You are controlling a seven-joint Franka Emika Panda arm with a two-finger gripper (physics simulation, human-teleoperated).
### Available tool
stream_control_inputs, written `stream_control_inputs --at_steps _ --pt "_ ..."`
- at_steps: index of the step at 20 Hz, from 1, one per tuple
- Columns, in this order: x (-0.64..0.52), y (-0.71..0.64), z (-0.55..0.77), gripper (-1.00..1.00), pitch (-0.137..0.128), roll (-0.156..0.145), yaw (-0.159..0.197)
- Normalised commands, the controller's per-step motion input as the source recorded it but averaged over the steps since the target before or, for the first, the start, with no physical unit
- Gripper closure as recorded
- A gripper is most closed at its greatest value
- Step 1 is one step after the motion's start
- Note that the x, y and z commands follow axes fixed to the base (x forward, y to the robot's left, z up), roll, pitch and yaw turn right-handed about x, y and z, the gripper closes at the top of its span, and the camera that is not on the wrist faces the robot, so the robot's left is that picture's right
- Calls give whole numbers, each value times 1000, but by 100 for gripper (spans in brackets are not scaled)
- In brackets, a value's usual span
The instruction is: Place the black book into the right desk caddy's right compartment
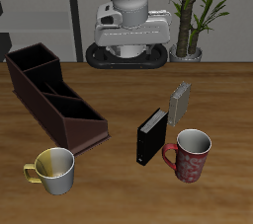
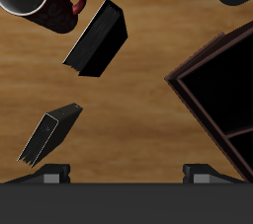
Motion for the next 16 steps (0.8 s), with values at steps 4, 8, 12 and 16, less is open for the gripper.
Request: stream_control_inputs --at_steps 4,8,12,16 --pt "95 -136 -39 -100 -1 -34 -2" --pt "44 -64 -17 -100 -3 -21 1" --pt "189 -55 99 -100 -21 -55 -35" --pt "120 148 128 -100 -51 -42 -32"
